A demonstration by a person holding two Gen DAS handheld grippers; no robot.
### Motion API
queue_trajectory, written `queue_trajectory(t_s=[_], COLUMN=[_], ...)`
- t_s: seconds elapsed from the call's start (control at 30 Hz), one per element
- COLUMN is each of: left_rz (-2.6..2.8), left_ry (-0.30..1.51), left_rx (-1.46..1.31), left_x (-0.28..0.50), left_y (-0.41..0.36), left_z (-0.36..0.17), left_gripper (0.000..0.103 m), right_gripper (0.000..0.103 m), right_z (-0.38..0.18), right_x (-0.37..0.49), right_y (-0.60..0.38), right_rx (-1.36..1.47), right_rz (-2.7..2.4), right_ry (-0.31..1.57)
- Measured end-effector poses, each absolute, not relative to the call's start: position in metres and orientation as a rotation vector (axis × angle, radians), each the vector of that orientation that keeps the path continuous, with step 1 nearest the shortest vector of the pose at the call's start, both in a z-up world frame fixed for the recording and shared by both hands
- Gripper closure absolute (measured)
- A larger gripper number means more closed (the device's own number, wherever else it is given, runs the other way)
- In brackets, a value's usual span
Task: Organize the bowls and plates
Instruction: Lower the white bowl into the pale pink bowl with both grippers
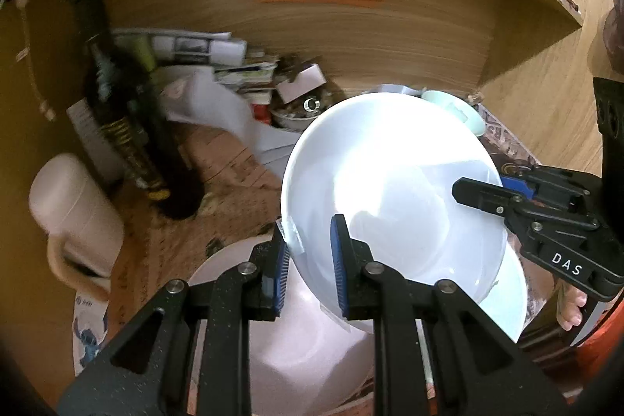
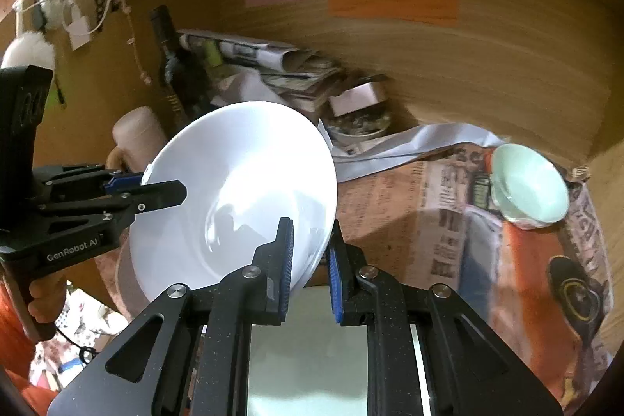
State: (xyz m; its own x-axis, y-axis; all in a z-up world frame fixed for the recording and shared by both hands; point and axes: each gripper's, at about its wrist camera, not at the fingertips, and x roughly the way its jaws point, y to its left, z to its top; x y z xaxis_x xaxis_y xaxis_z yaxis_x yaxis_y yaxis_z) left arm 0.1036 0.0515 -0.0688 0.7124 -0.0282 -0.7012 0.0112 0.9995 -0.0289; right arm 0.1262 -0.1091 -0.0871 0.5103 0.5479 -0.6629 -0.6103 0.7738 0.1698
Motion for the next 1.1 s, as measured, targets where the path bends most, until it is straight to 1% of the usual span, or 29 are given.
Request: queue_trajectory(t_s=[0.3, 0.6, 1.1], left_rz=[0.050, 0.094, 0.153], left_ry=[0.792, 0.819, 0.848], left_rx=[-0.080, -0.117, -0.060], left_x=[0.073, 0.059, 0.056], left_y=[0.086, 0.112, 0.119], left_z=[-0.080, -0.092, -0.112], left_gripper=[0.083, 0.083, 0.083], right_gripper=[0.088, 0.088, 0.088], right_z=[-0.098, -0.112, -0.137], right_x=[0.109, 0.102, 0.099], right_y=[-0.073, -0.044, -0.025], right_rx=[-0.100, -0.114, -0.164], right_rz=[0.777, 0.821, 0.834], right_ry=[0.788, 0.831, 0.909])
